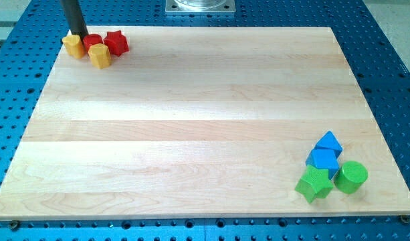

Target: Push the hexagon diagonal to the yellow heart

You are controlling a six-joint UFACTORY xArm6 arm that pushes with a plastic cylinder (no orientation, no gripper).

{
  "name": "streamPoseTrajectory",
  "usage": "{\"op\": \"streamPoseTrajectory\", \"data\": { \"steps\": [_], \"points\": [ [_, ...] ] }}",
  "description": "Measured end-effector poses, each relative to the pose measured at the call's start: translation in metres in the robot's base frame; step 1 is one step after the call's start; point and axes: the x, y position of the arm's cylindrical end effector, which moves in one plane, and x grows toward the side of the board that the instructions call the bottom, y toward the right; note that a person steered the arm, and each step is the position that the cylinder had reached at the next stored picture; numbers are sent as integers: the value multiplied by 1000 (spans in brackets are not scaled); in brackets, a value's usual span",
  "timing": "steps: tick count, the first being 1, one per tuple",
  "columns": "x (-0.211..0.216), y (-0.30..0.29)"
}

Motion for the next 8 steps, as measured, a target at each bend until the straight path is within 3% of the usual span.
{"op": "streamPoseTrajectory", "data": {
  "steps": [2,3,5,7,8],
  "points": [
    [33,-1],
    [76,2],
    [34,18],
    [72,112],
    [119,147]
  ]
}}
